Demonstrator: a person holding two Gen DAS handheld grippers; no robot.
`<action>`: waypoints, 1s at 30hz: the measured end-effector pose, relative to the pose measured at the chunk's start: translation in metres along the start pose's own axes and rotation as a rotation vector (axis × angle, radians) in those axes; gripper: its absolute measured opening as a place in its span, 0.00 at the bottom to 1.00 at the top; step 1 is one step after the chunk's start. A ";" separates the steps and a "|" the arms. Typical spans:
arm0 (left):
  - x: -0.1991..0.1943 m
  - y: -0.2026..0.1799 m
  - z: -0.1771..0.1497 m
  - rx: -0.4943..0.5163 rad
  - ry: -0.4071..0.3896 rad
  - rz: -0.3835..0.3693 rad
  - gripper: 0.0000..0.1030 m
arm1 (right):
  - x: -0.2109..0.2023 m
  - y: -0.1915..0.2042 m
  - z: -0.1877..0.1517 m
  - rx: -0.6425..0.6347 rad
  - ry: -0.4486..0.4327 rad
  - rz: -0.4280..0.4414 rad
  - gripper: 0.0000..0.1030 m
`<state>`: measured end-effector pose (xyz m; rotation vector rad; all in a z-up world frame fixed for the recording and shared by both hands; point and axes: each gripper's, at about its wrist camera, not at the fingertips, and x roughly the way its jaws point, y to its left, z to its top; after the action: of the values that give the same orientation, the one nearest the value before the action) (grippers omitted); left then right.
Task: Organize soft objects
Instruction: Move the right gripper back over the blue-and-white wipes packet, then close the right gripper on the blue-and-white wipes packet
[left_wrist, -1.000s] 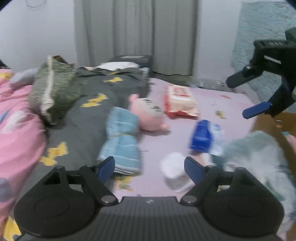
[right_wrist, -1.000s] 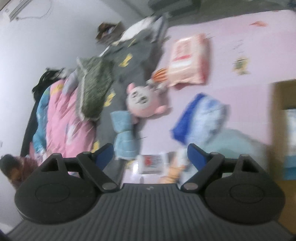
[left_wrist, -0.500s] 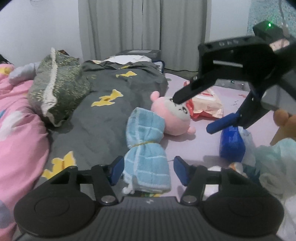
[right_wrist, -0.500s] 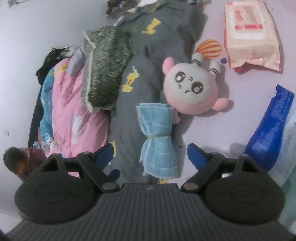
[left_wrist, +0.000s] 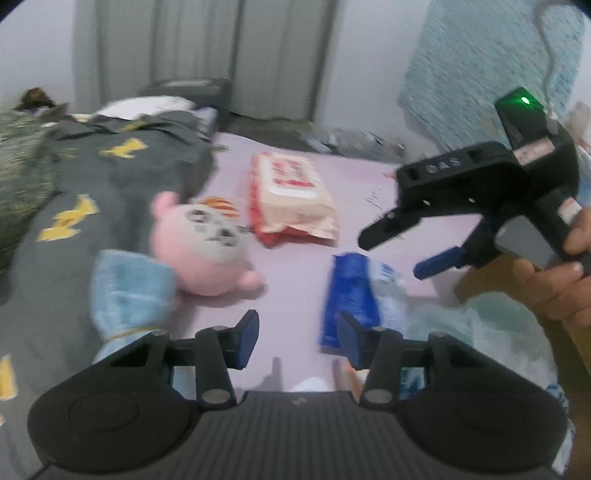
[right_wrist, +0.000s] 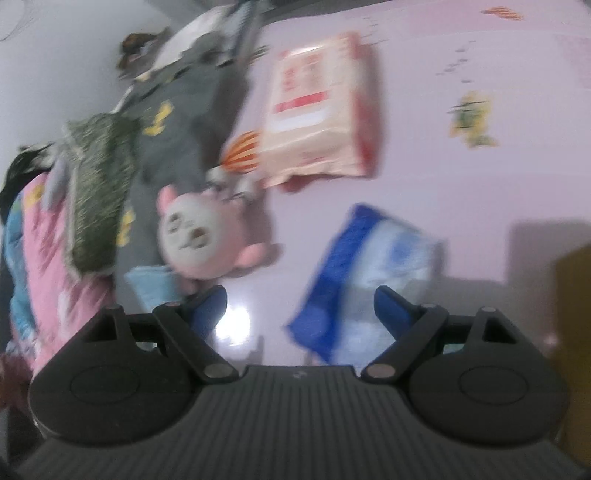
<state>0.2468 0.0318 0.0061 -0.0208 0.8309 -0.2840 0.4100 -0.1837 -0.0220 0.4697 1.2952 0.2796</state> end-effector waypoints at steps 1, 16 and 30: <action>0.006 -0.005 0.002 0.012 0.017 -0.023 0.46 | 0.000 -0.006 0.002 0.013 -0.001 -0.012 0.84; 0.087 -0.029 0.026 -0.070 0.230 -0.083 0.30 | 0.063 -0.052 0.027 0.167 0.150 0.012 0.90; 0.085 -0.013 0.031 -0.135 0.262 -0.118 0.42 | 0.040 -0.039 0.020 0.263 0.101 0.347 0.85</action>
<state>0.3212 -0.0058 -0.0328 -0.1624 1.1107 -0.3453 0.4370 -0.2029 -0.0711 0.9177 1.3528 0.4291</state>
